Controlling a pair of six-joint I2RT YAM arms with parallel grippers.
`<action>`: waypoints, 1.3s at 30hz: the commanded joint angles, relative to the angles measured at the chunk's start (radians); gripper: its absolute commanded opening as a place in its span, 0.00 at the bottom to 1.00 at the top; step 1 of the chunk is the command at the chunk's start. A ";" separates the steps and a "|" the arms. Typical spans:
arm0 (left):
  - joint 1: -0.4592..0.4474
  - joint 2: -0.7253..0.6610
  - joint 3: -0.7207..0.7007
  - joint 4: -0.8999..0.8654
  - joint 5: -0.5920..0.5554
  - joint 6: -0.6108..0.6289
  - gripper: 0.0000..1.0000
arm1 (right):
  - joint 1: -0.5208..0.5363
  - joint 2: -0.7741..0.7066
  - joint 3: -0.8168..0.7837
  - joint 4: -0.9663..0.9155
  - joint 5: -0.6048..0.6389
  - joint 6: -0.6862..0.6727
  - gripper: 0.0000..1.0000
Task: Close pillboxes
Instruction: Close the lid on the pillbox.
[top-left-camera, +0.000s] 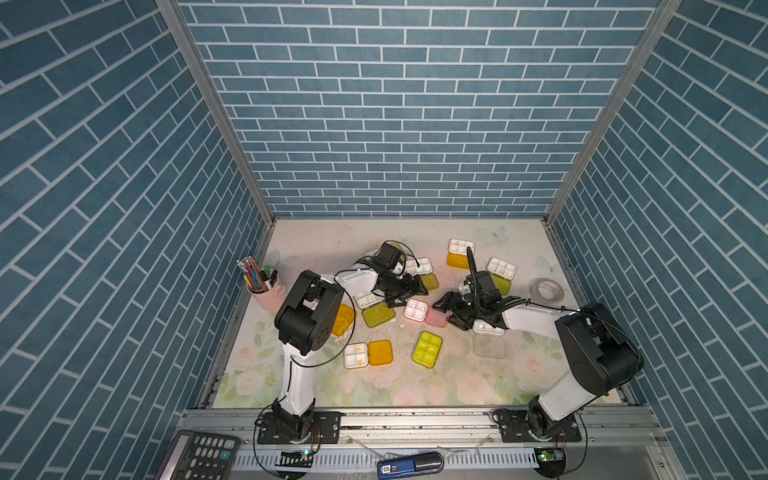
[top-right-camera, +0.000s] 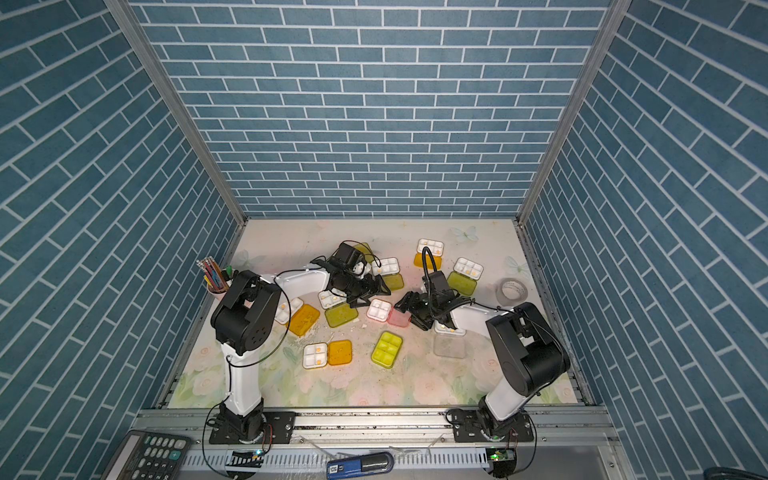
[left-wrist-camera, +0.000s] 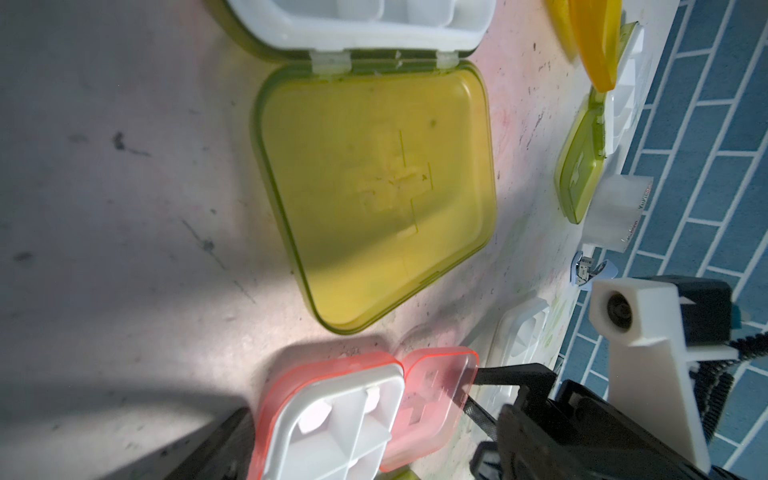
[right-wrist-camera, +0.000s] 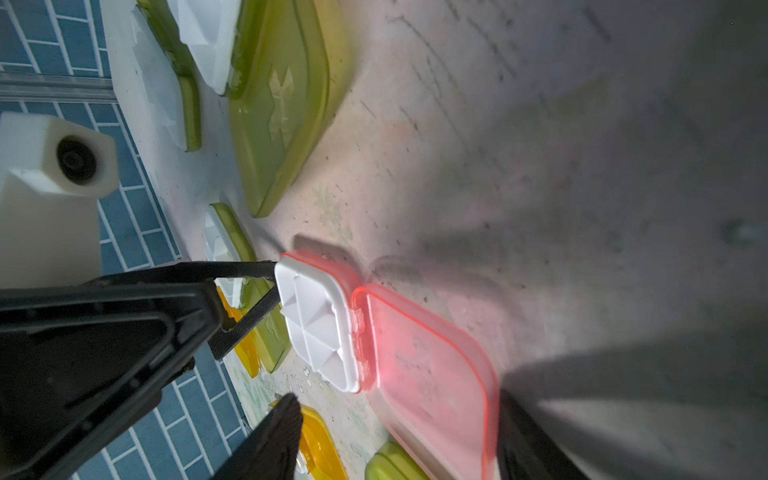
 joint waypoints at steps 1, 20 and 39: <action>-0.004 0.033 -0.019 -0.009 -0.004 -0.002 0.92 | 0.001 -0.036 -0.004 0.043 -0.032 0.042 0.72; -0.003 0.003 -0.074 0.105 0.041 -0.100 0.94 | 0.000 -0.088 0.039 0.005 -0.023 0.032 0.71; 0.101 -0.069 -0.084 0.124 0.059 -0.106 0.93 | 0.008 0.064 0.180 -0.020 -0.076 0.009 0.69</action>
